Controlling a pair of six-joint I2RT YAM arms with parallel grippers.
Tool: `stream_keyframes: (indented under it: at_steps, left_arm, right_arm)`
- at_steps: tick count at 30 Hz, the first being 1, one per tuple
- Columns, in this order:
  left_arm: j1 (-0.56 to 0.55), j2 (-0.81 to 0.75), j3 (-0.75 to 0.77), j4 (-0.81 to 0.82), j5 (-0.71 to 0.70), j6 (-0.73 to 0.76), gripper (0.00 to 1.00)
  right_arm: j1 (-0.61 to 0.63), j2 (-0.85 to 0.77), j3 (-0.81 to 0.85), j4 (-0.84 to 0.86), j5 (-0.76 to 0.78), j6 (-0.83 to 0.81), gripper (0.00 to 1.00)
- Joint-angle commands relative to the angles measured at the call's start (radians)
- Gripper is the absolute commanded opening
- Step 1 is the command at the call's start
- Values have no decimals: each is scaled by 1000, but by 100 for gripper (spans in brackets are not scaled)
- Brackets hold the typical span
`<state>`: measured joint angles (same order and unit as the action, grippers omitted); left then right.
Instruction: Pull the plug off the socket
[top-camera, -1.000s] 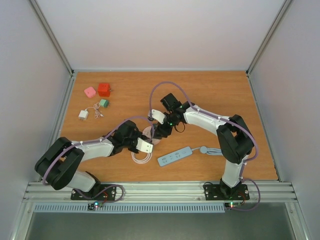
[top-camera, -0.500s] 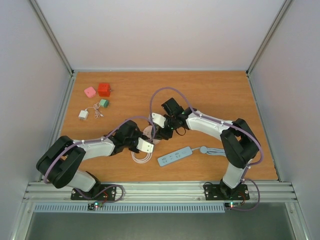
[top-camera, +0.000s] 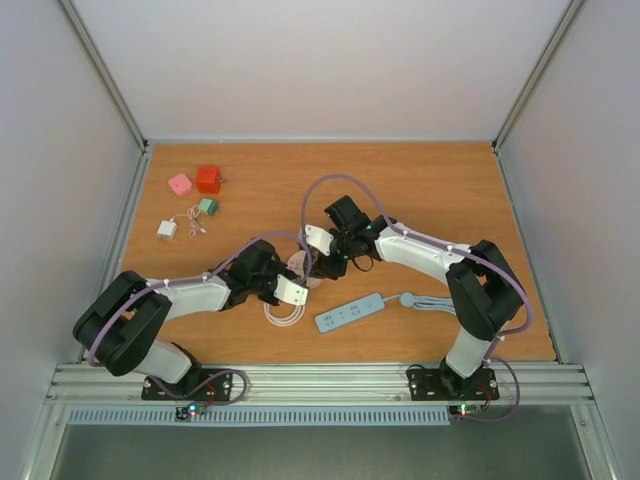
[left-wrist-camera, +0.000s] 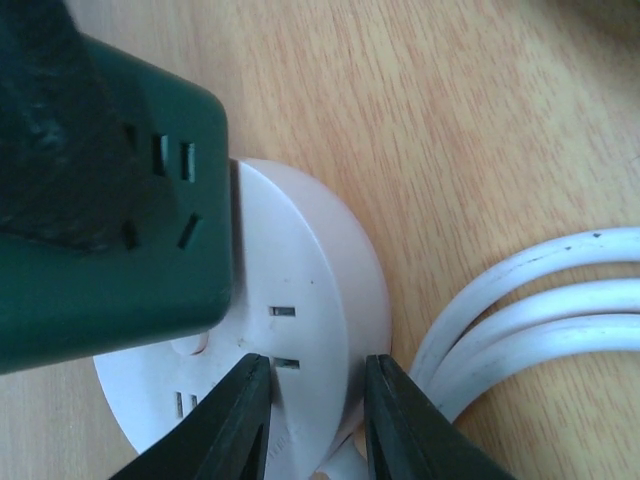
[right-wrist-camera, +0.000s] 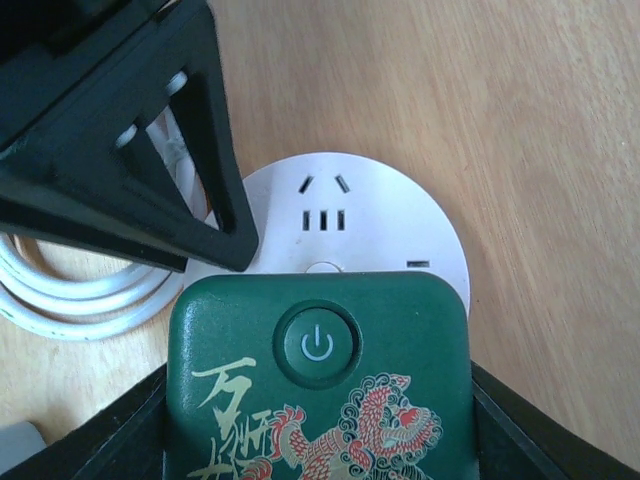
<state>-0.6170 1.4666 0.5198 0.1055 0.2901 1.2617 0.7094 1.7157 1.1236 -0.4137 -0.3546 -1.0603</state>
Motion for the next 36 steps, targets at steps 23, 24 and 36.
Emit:
stream_keyframes:
  at_steps: [23,24,36]
  left_arm:
    - [6,-114,66,-130,40,-246,52]
    - [10,-126,90,-130,48,-264,59]
    - [29,-331,190,-45,49,-606,100]
  right_arm:
    - [-115,48,211,-170,-290,179,2]
    - [-127,48,214,-164,-299,196,2]
    - [-303,30,269,-40,-477,574,2]
